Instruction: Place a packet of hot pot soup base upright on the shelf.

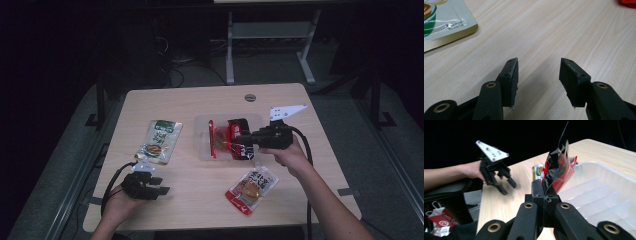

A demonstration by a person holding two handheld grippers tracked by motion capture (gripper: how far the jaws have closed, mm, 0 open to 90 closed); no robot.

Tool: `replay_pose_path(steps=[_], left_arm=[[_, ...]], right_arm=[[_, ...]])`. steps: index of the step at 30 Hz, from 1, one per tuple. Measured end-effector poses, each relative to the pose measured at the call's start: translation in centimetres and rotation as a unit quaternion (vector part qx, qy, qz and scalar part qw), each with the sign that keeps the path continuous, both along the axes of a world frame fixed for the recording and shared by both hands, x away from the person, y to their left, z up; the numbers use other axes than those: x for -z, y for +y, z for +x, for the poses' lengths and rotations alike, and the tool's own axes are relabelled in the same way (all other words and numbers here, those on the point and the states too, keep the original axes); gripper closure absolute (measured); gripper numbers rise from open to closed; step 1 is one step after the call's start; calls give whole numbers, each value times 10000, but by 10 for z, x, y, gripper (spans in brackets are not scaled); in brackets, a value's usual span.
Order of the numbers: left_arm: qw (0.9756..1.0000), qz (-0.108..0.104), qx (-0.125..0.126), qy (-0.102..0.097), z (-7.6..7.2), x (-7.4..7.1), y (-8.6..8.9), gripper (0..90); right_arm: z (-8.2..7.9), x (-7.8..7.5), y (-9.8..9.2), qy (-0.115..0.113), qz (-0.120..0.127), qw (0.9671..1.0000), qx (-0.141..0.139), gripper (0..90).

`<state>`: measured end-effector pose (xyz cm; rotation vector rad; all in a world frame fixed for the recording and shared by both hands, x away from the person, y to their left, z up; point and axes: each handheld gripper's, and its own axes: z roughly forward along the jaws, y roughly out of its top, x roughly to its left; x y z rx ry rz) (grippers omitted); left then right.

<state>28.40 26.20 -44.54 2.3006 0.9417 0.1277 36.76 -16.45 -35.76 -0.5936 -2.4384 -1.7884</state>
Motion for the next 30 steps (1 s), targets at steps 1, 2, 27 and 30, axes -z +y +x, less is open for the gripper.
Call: replay_pose_path(steps=[1, 2, 27, 30], left_arm=[[10000, 1, 0, 0, 0, 0, 0, 492], [10000, -7, -9, 11, 0, 0, 0, 492], [9999, 14, 72, 82, 0, 2, -3, 488], [9999, 25, 86, 96, 0, 3, -4, 487]], right_arm=[[2, 0, 0, 1, 2, 10000, 44, 899], [5, 1, -1, 22, 32, 10000, 76, 899], [42, 21, 27, 274, 35, 9988, 415, 897], [44, 22, 30, 301, 19, 9986, 441, 897]])
